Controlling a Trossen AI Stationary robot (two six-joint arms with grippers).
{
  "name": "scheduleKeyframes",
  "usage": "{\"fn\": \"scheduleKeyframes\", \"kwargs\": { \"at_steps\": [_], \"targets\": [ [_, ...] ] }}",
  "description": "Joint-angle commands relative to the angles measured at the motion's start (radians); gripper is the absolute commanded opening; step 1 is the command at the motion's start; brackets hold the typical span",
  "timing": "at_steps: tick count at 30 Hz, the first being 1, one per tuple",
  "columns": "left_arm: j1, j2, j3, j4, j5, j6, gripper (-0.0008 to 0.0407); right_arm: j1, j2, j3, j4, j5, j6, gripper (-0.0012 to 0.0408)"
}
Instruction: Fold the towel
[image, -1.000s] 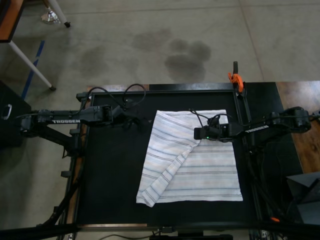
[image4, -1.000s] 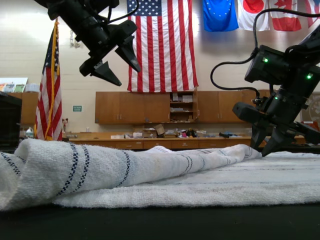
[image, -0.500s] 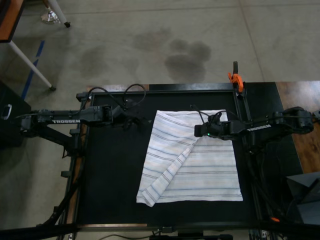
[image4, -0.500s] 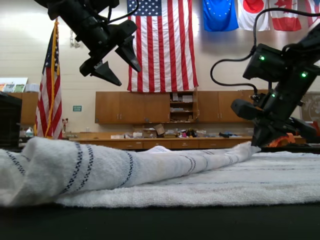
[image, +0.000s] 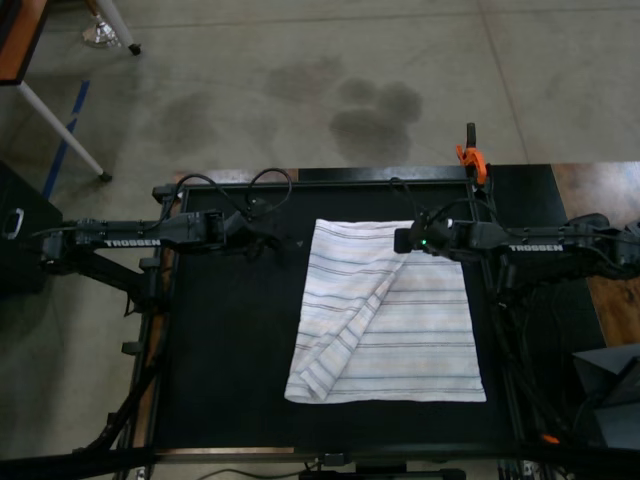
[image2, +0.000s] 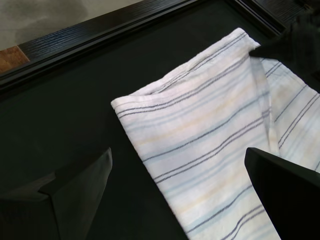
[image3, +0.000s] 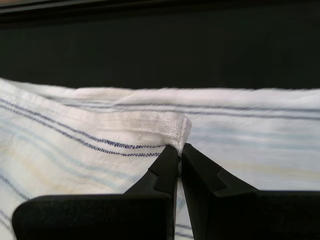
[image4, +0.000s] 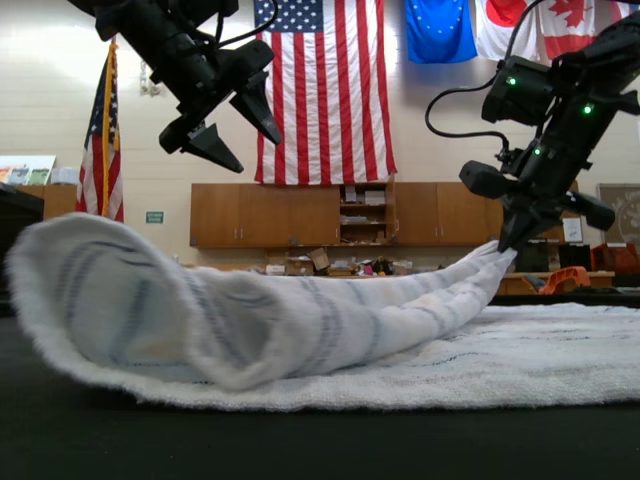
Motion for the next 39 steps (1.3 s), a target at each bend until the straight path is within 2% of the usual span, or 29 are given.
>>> {"fn": "scheduleKeyframes", "kwargs": {
  "at_steps": [1, 7, 19, 25, 32, 36, 39],
  "targets": [
    [0.000, 0.000, 0.000, 0.000, 0.001, 0.000, 0.0370, -0.021, -0.013, 0.018, -0.064, 0.002, -0.014, 0.0001],
    [0.000, 0.000, 0.000, 0.000, 0.001, 0.000, 0.0370, -0.075, -0.023, 0.026, -0.173, 0.002, -0.050, -0.0001],
    [0.000, 0.000, 0.000, 0.000, 0.016, 0.000, 0.0370, -0.175, -0.024, 0.005, -0.197, 0.001, -0.086, -0.0001],
    [0.000, 0.003, 0.000, 0.000, 0.025, 0.000, 0.0370, -0.176, -0.033, 0.068, -0.246, -0.009, -0.094, 0.0000],
    [0.000, 0.006, 0.000, 0.000, 0.026, 0.000, 0.0370, -0.176, -0.055, 0.165, -0.409, -0.010, -0.102, -0.0001],
    [0.000, 0.006, 0.000, 0.000, 0.026, 0.000, 0.0370, -0.179, -0.058, 0.178, -0.480, 0.011, -0.103, -0.0001],
    [0.000, 0.006, 0.000, 0.001, 0.026, 0.000, 0.0370, -0.183, -0.055, 0.154, -0.479, 0.014, -0.102, 0.0000]
  ]
}}
